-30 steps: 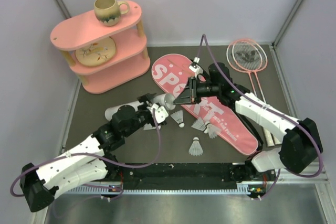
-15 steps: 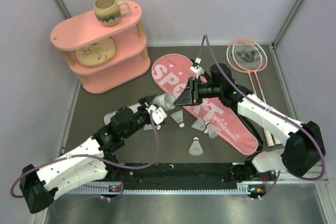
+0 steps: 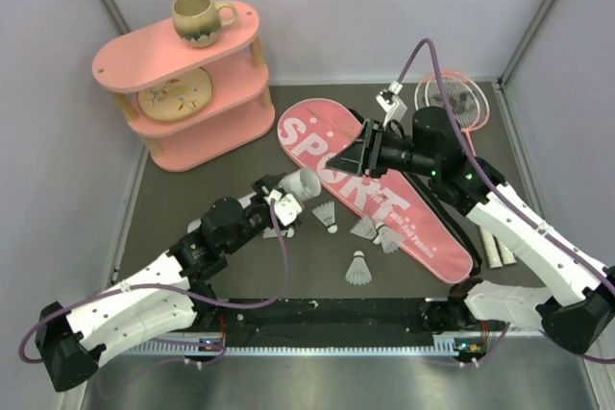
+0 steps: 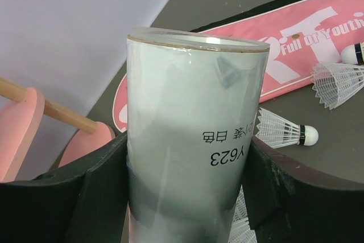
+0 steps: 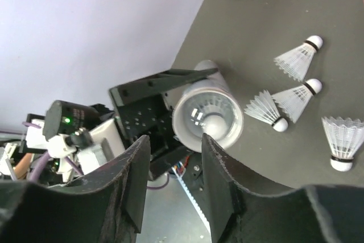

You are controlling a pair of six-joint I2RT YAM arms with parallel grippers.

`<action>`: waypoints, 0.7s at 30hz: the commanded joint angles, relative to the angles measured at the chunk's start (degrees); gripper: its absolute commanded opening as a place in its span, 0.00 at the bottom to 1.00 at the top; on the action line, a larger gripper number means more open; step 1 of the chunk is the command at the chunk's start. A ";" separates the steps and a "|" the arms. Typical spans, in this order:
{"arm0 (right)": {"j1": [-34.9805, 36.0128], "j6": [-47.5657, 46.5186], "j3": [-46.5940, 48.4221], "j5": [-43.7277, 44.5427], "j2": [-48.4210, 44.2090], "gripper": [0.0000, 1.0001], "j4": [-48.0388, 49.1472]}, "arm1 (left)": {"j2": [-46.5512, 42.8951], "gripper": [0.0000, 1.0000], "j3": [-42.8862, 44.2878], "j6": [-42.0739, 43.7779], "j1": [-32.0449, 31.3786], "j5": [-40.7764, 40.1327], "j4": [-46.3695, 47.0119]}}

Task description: Pack up the badminton gear

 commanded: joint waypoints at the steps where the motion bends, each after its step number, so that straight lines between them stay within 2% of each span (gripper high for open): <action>1: 2.96 3.12 5.87 5.48 3.37 0.39 -0.35 | -0.12 0.43 0.69 -1.92 -0.19 0.98 4.44; 7: 7.00 3.56 10.36 9.08 7.60 0.34 -1.84 | -0.38 0.40 0.78 -1.56 -0.54 0.80 4.36; 17: 11.22 3.82 10.98 12.60 10.33 0.22 -2.99 | -0.03 0.39 1.22 -1.39 -0.80 0.98 3.92; 21: 12.19 4.00 10.98 12.95 10.86 0.21 -2.90 | -0.03 0.38 1.31 -1.39 -0.89 0.98 3.92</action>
